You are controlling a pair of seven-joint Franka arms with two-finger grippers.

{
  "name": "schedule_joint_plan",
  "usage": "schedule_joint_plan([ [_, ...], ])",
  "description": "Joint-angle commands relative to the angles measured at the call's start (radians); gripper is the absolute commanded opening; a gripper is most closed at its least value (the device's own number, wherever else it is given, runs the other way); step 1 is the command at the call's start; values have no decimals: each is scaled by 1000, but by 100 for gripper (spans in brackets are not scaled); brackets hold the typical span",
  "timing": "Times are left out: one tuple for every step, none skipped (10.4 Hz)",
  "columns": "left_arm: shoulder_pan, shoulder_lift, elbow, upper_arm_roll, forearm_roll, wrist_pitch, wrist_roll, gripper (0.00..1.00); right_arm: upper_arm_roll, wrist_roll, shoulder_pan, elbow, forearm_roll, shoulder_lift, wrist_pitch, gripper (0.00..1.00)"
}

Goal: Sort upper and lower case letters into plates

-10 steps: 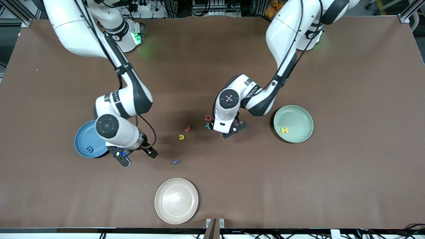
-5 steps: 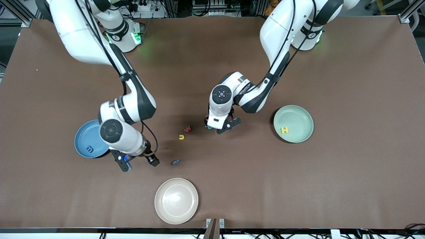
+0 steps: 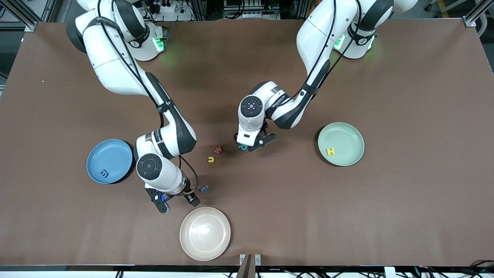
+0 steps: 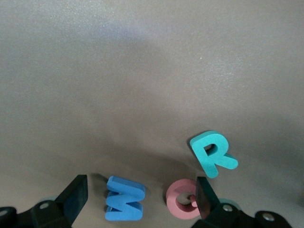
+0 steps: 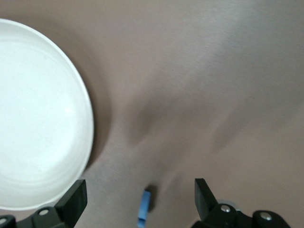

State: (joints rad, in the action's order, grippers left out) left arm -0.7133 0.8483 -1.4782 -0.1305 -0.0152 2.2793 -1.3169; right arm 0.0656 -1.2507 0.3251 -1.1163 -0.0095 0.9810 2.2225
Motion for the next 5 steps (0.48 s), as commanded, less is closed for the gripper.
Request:
schedule_joint_plan([
  [-8, 11, 7, 9, -19, 5, -4, 94, 3, -6, 0, 62, -6, 48, 20, 100],
  [-6, 11, 7, 9, -19, 5, -5, 89, 3, -9, 3, 62, -3, 47, 7, 100],
  [-8, 11, 4, 9, -19, 5, -5, 82, 5, -15, 8, 61, 0, 47, -12, 100],
  [-8, 12, -4, 11, -19, 5, -4, 77, 6, -27, 9, 61, 2, 47, -33, 100],
  [-8, 11, -8, 11, -19, 5, -4, 72, 6, -44, 18, 56, 9, 47, -49, 100],
])
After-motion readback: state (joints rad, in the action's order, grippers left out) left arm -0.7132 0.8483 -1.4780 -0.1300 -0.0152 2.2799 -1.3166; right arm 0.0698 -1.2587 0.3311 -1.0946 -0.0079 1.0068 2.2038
